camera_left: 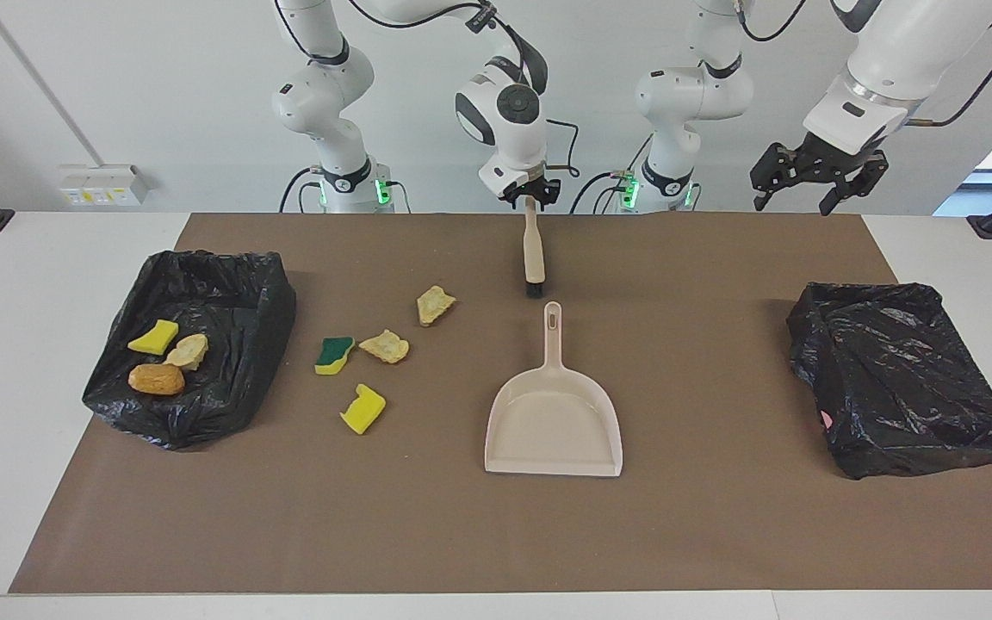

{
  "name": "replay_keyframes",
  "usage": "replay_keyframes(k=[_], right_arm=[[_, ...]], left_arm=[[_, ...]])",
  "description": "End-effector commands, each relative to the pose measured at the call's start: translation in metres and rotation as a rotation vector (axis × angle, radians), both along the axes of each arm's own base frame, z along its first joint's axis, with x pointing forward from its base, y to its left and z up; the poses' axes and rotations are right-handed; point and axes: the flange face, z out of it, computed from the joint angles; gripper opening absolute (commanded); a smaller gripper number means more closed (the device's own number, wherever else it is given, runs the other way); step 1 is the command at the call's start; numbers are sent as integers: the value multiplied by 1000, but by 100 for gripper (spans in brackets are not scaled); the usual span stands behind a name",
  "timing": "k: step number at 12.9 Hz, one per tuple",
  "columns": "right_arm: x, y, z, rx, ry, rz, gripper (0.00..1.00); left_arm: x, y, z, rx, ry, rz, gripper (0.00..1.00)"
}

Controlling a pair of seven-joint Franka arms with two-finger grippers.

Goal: Sweep and dump trash in bin

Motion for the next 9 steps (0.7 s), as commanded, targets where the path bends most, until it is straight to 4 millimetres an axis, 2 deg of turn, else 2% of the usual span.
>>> replay_keyframes(k=[1, 9], right_arm=[[-6, -3, 0, 18, -6, -39, 49], [-8, 1, 1, 26, -14, -34, 48]], left_arm=[[-2, 2, 3, 17, 0, -1, 100], [-2, 2, 3, 17, 0, -1, 100]])
